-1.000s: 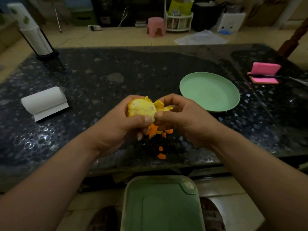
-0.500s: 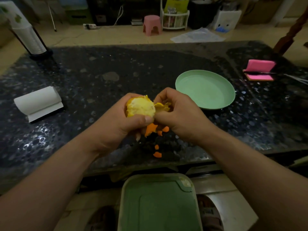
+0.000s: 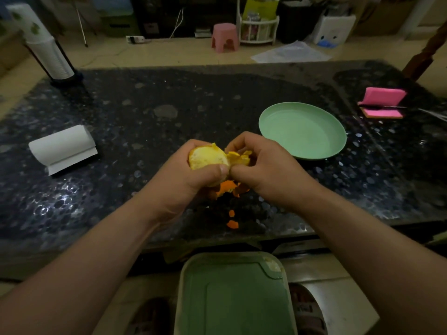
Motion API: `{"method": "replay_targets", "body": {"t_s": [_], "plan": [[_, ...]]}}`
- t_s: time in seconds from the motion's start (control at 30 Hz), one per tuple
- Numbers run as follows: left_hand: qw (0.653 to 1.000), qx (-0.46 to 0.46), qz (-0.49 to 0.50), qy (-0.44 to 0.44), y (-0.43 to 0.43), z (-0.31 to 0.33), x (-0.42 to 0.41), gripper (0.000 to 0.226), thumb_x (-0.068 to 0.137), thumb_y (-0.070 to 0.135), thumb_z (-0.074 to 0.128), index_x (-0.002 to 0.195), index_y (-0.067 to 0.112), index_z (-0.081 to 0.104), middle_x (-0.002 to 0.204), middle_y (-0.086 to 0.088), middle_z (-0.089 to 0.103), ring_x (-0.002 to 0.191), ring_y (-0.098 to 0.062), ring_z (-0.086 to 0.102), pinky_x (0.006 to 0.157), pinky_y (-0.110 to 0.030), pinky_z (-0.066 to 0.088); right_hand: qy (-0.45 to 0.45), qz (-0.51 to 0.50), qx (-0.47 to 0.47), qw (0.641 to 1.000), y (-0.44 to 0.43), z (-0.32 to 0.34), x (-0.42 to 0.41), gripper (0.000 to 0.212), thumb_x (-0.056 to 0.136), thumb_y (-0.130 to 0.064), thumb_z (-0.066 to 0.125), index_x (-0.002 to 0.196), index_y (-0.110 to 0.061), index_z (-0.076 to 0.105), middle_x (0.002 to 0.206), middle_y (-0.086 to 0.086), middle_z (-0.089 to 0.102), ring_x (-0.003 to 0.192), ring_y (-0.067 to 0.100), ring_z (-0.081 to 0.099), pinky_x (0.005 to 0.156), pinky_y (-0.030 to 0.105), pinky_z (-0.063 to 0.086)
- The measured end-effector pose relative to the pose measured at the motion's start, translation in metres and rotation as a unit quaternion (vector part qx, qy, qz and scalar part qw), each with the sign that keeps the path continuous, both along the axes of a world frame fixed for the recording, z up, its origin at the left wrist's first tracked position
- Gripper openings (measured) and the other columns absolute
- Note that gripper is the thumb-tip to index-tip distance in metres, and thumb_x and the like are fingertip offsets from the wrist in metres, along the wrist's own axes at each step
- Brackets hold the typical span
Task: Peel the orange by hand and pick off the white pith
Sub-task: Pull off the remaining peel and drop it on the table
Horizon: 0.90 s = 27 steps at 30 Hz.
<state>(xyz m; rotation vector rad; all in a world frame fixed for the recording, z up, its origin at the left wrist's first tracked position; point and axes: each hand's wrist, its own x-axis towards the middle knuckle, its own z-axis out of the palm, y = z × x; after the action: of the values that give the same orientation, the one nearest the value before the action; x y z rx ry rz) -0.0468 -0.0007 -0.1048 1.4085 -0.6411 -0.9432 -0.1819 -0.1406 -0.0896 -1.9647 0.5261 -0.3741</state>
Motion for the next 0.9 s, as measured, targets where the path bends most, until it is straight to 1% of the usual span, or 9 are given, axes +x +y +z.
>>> {"method": "replay_targets", "body": {"t_s": [0.1,0.17,0.23,0.4,0.53,0.63,0.73,0.8,0.9], "plan": [[0.999,-0.007,-0.012,0.033,0.002,-0.001,0.002,0.061,0.070,0.025,0.084,0.126,0.012,0.061,0.096,-0.008,0.071,0.079,-0.023,0.067,0.059,-0.032,0.056,-0.003,0.003,0.007,1.000,-0.001,0.006,-0.001,0.020,0.082,-0.017,0.081,0.098,-0.018,0.069,0.082,0.008,0.074,0.069,0.025,0.075,0.067,0.052,0.064],[0.999,-0.013,-0.019,0.049,0.002,-0.001,0.002,0.061,0.070,0.024,0.082,0.125,0.010,0.061,0.095,-0.010,0.070,0.076,-0.023,0.066,0.058,-0.031,0.055,-0.003,0.008,0.022,1.000,-0.002,0.007,-0.002,0.021,0.083,-0.012,0.081,0.099,-0.015,0.069,0.083,0.013,0.073,0.069,0.025,0.074,0.068,0.050,0.062],[0.997,-0.020,-0.019,0.074,0.001,-0.001,0.001,0.060,0.068,0.023,0.082,0.123,0.010,0.061,0.092,-0.010,0.070,0.071,-0.022,0.065,0.055,-0.030,0.054,-0.004,0.015,0.034,0.999,-0.003,0.006,-0.004,0.022,0.083,-0.013,0.081,0.101,-0.016,0.068,0.084,0.014,0.074,0.069,0.025,0.074,0.069,0.051,0.062],[0.991,-0.022,-0.021,0.131,-0.001,0.002,0.000,0.050,0.080,0.024,0.073,0.125,0.006,0.060,0.089,-0.011,0.068,0.066,-0.019,0.061,0.051,-0.026,0.052,-0.003,0.027,0.026,0.999,-0.005,0.004,-0.004,0.026,0.086,-0.015,0.081,0.103,-0.022,0.064,0.087,0.014,0.075,0.080,0.036,0.075,0.075,0.059,0.063],[0.992,-0.016,-0.024,0.124,-0.002,0.003,-0.004,0.038,0.081,0.031,0.075,0.112,0.011,0.066,0.085,-0.009,0.068,0.064,-0.016,0.060,0.051,-0.024,0.051,0.000,0.038,0.022,0.999,-0.004,0.002,-0.004,0.027,0.086,-0.015,0.079,0.106,-0.022,0.062,0.090,0.012,0.074,0.082,0.034,0.074,0.075,0.060,0.062],[0.990,-0.017,-0.018,0.139,-0.001,0.004,-0.003,0.043,0.081,0.031,0.075,0.118,0.010,0.065,0.088,-0.010,0.067,0.066,-0.017,0.059,0.053,-0.025,0.052,-0.008,0.048,0.049,0.998,-0.002,0.000,-0.003,0.033,0.085,-0.015,0.080,0.110,-0.023,0.061,0.093,0.006,0.072,0.082,0.030,0.075,0.078,0.060,0.063],[0.991,-0.005,-0.009,0.135,0.000,0.006,-0.003,0.052,0.080,0.034,0.077,0.125,0.012,0.062,0.096,-0.010,0.071,0.072,-0.018,0.068,0.057,-0.028,0.058,-0.021,0.038,0.067,0.997,-0.002,0.000,-0.001,0.033,0.082,-0.017,0.080,0.108,-0.023,0.061,0.090,0.005,0.072,0.076,0.029,0.075,0.074,0.053,0.063],[0.994,0.012,0.006,0.106,0.000,0.007,-0.003,0.061,0.077,0.037,0.083,0.130,0.017,0.060,0.105,-0.009,0.074,0.082,-0.022,0.074,0.061,-0.034,0.061,-0.029,0.020,0.053,0.998,-0.002,-0.001,-0.001,0.032,0.081,-0.020,0.080,0.106,-0.026,0.061,0.090,0.003,0.071,0.075,0.026,0.073,0.070,0.048,0.062],[0.996,0.010,0.033,0.077,-0.001,0.009,-0.007,0.066,0.075,0.034,0.090,0.130,0.014,0.059,0.112,-0.012,0.074,0.088,-0.023,0.074,0.064,-0.033,0.061,-0.035,0.025,0.036,0.998,0.000,-0.001,0.000,0.028,0.083,-0.028,0.078,0.105,-0.030,0.062,0.090,-0.004,0.070,0.075,0.017,0.071,0.070,0.041,0.062]]}}
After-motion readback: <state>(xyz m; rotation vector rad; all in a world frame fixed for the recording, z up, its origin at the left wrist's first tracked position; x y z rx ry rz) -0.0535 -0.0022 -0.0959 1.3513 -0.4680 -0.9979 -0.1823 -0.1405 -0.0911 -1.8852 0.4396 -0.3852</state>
